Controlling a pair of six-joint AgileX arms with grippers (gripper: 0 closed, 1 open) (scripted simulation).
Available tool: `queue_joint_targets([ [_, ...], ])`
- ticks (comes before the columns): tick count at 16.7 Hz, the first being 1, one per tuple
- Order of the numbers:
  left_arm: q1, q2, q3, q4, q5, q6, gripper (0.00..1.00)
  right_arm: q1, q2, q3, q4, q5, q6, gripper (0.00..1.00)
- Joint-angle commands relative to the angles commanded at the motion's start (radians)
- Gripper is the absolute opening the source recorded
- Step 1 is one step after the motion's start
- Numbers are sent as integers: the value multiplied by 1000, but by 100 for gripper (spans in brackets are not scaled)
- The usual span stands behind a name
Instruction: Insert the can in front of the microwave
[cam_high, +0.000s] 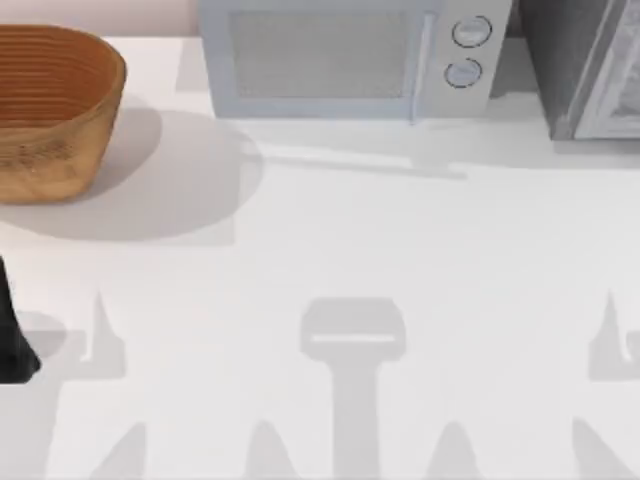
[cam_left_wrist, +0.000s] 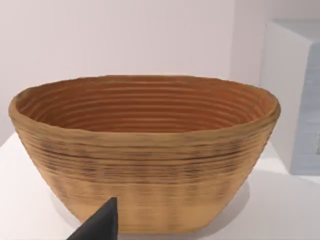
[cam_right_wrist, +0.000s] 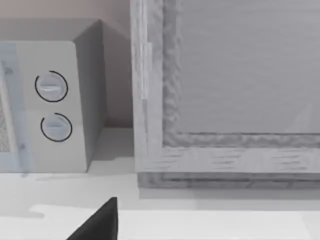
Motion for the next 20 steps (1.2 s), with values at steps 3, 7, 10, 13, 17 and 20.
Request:
queue_joint_targets([
  [3, 2, 9, 8, -8, 0, 7, 100, 0, 0, 0, 0, 0, 0, 100],
  [7, 17, 144, 118, -105, -2, 91, 100, 0, 0, 0, 0, 0, 0, 100],
  [10, 35, 320, 238, -211, -4, 178, 100, 0, 0, 0, 0, 0, 0, 100],
  [13, 53, 476, 354, -315, -7, 262, 100, 0, 0, 0, 0, 0, 0, 100],
  [17, 75, 678, 509, -447, -6, 371, 100, 0, 0, 0, 0, 0, 0, 100],
  [20, 84, 825, 630, -542, -2, 459, 100, 0, 0, 0, 0, 0, 0, 100],
])
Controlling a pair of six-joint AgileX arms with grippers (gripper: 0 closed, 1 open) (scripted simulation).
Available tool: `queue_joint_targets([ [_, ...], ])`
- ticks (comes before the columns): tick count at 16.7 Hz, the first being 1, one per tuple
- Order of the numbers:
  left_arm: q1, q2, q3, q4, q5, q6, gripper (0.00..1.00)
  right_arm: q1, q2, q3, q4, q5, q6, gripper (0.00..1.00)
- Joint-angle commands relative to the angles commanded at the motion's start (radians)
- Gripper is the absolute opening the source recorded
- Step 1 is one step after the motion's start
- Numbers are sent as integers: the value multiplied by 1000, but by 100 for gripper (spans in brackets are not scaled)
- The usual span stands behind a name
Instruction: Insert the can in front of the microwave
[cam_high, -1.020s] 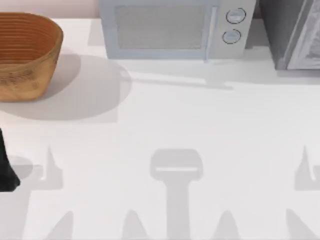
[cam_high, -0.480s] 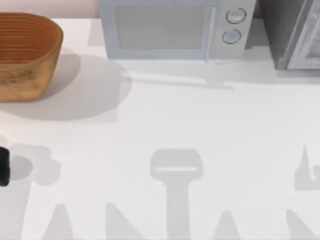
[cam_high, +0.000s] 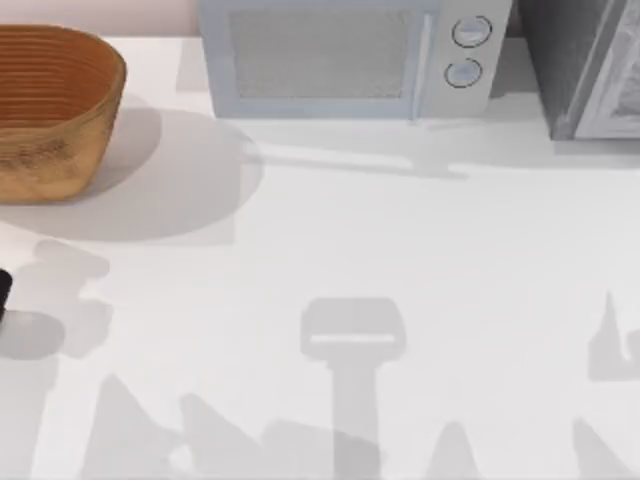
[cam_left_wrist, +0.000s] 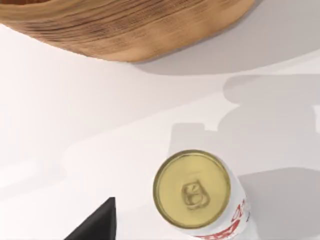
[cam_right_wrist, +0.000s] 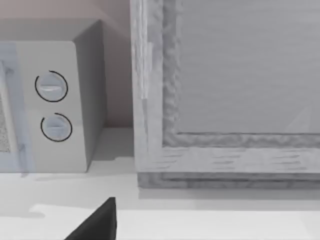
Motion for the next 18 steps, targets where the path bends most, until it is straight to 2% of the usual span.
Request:
queue_joint_targets([
  [18, 88, 906, 695, -596, 1, 508, 100, 0, 0, 0, 0, 0, 0, 100],
])
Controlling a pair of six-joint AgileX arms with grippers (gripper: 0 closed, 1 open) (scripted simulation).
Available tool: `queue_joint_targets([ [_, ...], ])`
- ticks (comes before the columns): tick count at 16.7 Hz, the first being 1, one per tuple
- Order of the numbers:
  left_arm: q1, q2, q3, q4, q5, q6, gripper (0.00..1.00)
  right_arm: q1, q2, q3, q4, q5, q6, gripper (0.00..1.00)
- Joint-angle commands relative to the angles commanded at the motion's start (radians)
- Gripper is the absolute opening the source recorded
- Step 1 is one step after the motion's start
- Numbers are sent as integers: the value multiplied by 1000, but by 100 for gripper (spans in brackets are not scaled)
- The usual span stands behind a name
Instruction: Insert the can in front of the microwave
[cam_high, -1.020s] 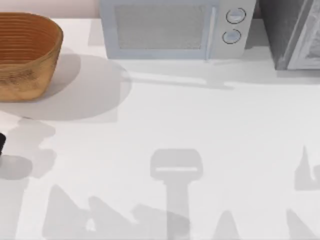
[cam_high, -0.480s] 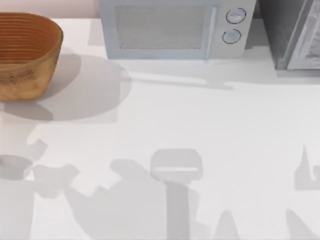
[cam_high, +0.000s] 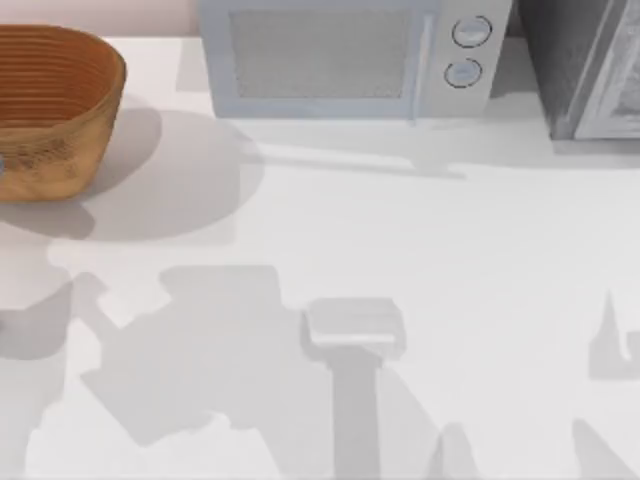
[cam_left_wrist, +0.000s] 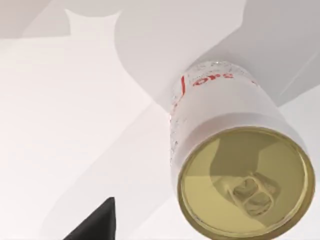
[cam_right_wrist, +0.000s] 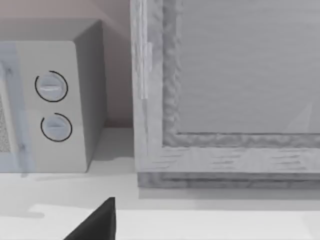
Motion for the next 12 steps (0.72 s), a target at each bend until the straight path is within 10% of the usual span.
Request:
queue_joint_targets([
  [12, 4, 13, -40, 32, 1, 19, 100, 0, 0, 0, 0, 0, 0, 100],
])
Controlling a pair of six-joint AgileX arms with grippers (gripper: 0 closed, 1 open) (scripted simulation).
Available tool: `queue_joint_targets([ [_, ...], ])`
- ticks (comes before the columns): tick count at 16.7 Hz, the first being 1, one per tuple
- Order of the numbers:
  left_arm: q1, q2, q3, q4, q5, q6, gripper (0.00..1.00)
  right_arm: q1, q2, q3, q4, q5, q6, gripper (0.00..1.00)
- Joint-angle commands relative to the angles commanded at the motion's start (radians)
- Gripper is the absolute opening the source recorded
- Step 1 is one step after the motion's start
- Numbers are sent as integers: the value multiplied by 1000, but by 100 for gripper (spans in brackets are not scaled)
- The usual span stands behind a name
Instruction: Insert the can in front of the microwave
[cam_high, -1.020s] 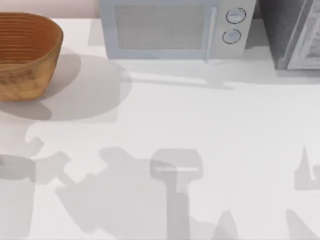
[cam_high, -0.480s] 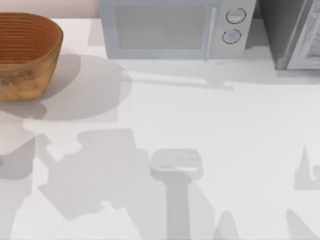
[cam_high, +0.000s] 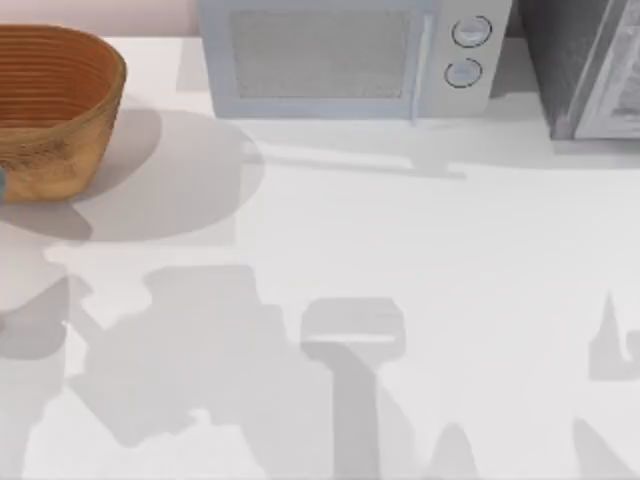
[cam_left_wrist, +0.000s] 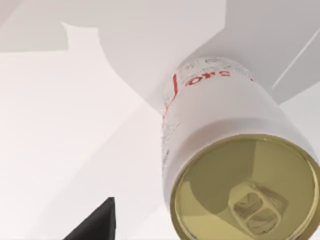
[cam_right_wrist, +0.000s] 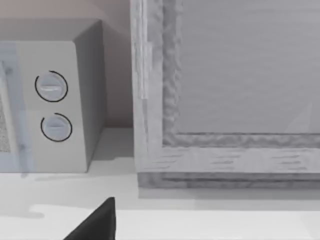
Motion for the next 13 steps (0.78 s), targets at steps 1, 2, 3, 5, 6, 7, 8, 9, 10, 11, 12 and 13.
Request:
queue_joint_targets([
  [1, 1, -11, -40, 28, 0, 0, 100, 0, 0, 0, 0, 0, 0, 100],
  [2, 2, -18, -80, 56, 0, 2, 100, 0, 0, 0, 0, 0, 0, 100],
  [3, 6, -20, -110, 82, 0, 5, 100, 0, 0, 0, 0, 0, 0, 100],
  [5, 16, -12, -142, 124, -1, 15, 100, 0, 0, 0, 0, 0, 0, 100],
  [6, 20, -3, -150, 140, -1, 19, 100, 0, 0, 0, 0, 0, 0, 100],
  [7, 22, 10, -151, 154, -1, 21, 100, 0, 0, 0, 0, 0, 0, 100],
  [8, 21, 25, -146, 164, 0, 21, 100, 0, 0, 0, 0, 0, 0, 100],
  [9, 19, 43, -136, 171, 0, 19, 100, 0, 0, 0, 0, 0, 0, 100],
  [10, 15, 61, -121, 174, 0, 16, 100, 0, 0, 0, 0, 0, 0, 100],
  [11, 10, 75, -108, 176, 0, 11, 100, 0, 0, 0, 0, 0, 0, 100],
  [12, 6, 84, -99, 177, 0, 6, 100, 0, 0, 0, 0, 0, 0, 100],
  [13, 4, 88, -94, 178, 0, 3, 100, 0, 0, 0, 0, 0, 0, 100],
])
